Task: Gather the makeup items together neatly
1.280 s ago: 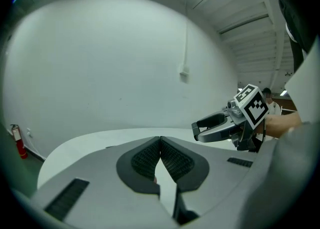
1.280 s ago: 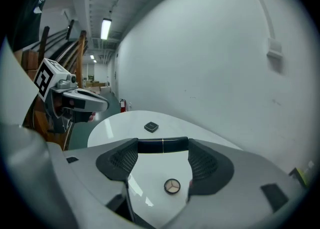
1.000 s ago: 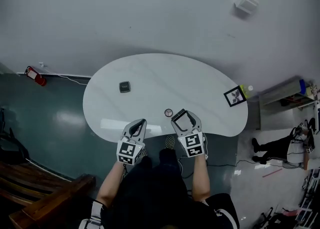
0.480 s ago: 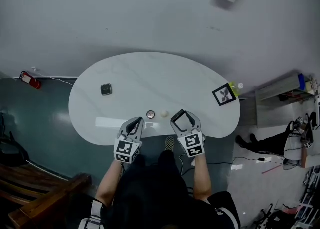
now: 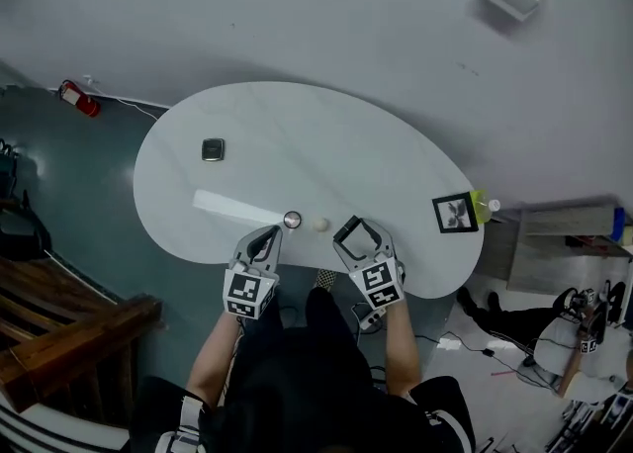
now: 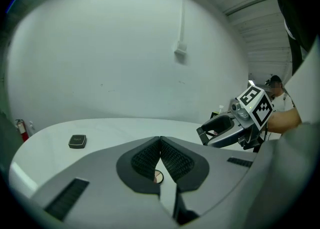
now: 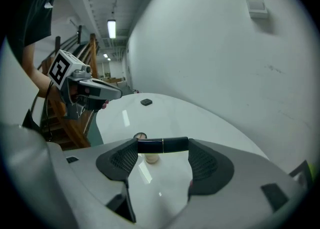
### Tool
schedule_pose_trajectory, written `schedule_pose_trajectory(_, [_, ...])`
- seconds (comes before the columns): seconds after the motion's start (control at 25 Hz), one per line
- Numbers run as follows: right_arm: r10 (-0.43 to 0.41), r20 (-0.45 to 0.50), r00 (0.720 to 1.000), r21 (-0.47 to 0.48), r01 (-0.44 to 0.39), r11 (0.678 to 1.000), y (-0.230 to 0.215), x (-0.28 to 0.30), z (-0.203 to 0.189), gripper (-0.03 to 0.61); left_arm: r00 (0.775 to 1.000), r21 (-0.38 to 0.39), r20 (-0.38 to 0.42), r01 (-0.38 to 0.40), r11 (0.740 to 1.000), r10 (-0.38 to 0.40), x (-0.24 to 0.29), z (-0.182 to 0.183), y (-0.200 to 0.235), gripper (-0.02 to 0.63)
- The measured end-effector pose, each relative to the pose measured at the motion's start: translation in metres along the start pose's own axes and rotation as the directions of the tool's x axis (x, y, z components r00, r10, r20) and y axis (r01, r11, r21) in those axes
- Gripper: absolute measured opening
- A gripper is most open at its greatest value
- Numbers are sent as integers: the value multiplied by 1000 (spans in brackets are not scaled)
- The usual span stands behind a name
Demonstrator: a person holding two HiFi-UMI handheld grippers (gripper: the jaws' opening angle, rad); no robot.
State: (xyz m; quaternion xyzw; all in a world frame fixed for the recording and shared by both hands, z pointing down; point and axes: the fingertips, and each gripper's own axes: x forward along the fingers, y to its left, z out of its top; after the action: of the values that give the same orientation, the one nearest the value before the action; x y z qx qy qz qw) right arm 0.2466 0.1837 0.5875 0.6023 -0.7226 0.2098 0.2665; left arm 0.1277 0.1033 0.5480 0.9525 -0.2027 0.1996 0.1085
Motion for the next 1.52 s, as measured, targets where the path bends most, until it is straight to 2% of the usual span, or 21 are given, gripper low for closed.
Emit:
schedule_pose_trajectory(0.16, [109, -46, 993, -66, -111, 992, 1, 16, -17, 301, 997, -36, -29, -77, 996, 76, 0, -22, 1, 17])
schedule_pose_trajectory(0.36, [199, -98, 975, -129, -211, 969, 1, 31, -37, 301, 986, -89, -47, -163, 983, 159, -1, -39, 1, 17])
schedule_pose_trajectory(0.52, [253, -137, 958, -163, -273, 948, -1, 41, -54, 301, 980, -126, -58, -198, 972, 192, 3, -53, -5, 17])
schedule_pose_trajectory(0.64, [280, -163, 946, -173, -307, 936, -4, 48, -65, 301, 973, -148, -58, -229, 962, 223, 6, -51, -7, 17])
schedule_pose_trajectory(0.84, [323, -203, 924, -221, -365, 904, 0, 59, -78, 301, 970, -166, -77, -239, 957, 229, 13, -69, -10, 17])
schedule_pose_trajectory(1.12, [351, -227, 909, -238, -401, 885, -3, 74, -95, 301, 960, -179, -102, -275, 945, 260, 24, -77, -7, 17])
schedule_pose_trajectory(1.4, [344, -206, 916, -221, -386, 896, -8, 81, -99, 301, 962, -184, -117, -263, 947, 245, 31, -86, -15, 17])
schedule_pose_trajectory(1.52, [344, -206, 916, -230, -387, 893, -8, 80, -99, 301, 961, -179, -118, -270, 946, 252, 32, -80, -14, 17])
